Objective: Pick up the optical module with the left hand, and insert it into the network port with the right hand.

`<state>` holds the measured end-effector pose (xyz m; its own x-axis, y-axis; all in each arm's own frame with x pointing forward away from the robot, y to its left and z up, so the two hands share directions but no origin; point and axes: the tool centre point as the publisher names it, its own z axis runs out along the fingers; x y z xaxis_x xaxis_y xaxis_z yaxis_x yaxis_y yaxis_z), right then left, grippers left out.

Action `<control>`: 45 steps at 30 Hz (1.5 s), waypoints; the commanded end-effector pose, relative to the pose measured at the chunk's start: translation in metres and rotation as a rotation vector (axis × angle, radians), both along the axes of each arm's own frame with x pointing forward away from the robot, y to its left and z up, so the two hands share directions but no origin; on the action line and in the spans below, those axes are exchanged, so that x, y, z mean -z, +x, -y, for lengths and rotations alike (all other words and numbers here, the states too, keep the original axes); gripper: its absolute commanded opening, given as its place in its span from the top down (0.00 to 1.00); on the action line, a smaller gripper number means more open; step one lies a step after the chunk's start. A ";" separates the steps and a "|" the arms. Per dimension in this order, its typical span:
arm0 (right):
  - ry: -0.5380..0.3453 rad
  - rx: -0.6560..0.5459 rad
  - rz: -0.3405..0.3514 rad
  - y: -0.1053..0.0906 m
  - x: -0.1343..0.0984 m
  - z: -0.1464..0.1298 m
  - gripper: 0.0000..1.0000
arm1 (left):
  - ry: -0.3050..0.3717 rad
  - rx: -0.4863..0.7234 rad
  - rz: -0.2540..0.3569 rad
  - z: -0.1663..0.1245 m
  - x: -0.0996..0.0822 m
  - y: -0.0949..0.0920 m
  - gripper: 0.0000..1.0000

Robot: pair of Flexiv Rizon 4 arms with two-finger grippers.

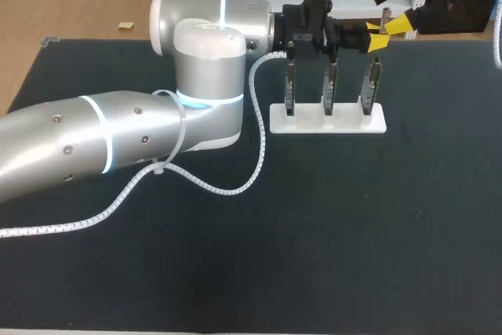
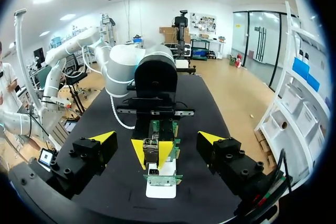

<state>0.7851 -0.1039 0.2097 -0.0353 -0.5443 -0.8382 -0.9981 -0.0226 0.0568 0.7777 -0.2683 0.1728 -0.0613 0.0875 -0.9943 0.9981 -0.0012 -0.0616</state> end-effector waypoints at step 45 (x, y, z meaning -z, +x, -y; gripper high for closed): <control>-0.016 0.013 0.014 -0.002 0.001 0.002 1.00 | 0.001 -0.002 0.000 0.000 0.000 0.000 0.00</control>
<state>0.7838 -0.1069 0.2084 -0.0319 -0.5565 -0.8302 -0.9989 -0.0113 0.0459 0.7779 -0.2684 0.1729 -0.0612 0.0867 -0.9944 0.9981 -0.0019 -0.0616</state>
